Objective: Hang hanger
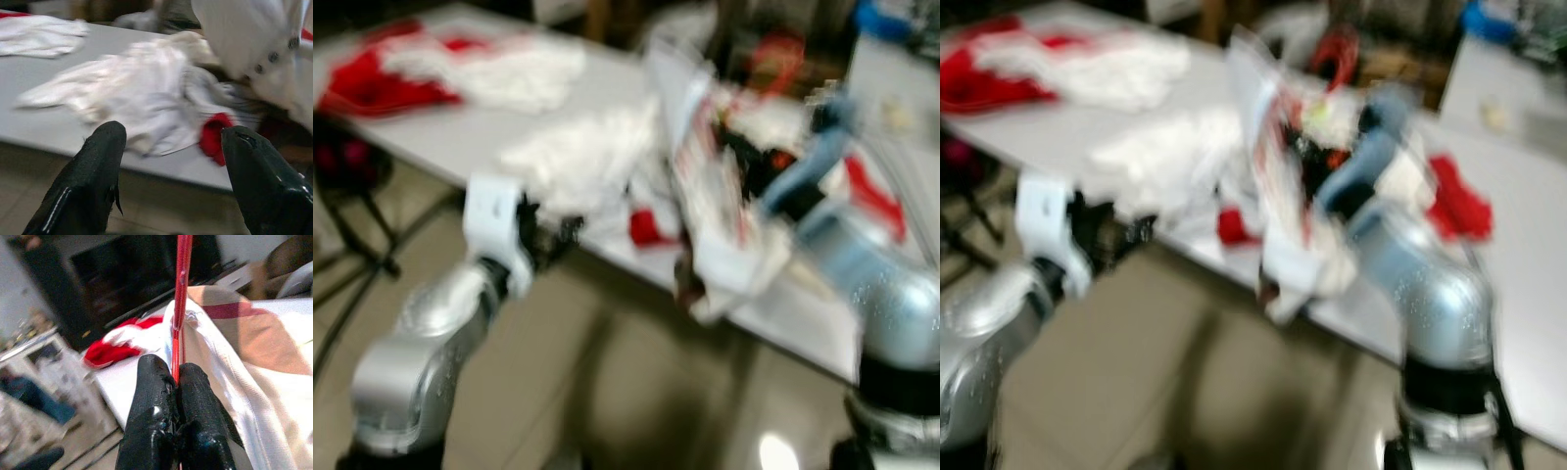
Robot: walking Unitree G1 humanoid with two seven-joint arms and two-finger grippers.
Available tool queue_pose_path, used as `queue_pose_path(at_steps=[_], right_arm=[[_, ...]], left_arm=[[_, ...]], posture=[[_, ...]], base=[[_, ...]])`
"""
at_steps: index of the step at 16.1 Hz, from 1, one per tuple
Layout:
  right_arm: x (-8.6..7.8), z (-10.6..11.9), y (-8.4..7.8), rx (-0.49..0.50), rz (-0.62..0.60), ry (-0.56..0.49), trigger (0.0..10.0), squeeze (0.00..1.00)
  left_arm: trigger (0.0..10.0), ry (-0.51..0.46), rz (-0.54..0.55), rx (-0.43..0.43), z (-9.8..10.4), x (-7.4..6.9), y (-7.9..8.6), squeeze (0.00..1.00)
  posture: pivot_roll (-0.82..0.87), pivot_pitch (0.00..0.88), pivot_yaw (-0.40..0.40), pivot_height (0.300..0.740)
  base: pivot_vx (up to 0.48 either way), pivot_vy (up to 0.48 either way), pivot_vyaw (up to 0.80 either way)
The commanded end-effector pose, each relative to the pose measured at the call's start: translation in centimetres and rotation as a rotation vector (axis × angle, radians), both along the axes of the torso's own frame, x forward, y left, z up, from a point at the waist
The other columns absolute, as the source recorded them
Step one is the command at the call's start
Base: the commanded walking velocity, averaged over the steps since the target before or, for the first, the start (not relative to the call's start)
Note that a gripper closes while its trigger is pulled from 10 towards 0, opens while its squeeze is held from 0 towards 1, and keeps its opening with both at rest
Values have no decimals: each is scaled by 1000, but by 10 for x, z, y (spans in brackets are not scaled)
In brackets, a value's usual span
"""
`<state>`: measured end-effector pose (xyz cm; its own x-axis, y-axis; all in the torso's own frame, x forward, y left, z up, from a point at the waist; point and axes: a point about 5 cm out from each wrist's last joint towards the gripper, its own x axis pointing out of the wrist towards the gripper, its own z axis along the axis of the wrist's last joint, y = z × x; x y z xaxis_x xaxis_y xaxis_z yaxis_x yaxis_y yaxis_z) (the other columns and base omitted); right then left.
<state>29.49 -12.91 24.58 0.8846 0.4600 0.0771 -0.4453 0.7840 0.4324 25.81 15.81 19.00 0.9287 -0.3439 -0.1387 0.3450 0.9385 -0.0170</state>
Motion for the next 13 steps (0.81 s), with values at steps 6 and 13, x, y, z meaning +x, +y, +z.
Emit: queue_pose_path(at_steps=[6,13], right_arm=[[-7,95,-17,101,55,-353,10000,0],[-14,121,-27,244,99,-394,10000,0]], left_arm=[[10000,-71,13,1,9,1,-5,0],[10000,-87,6,11,11,3,-8,0]], posture=[[41,0,-50,740],[44,0,-58,740]], base=[[0,0,800],[0,0,800]])
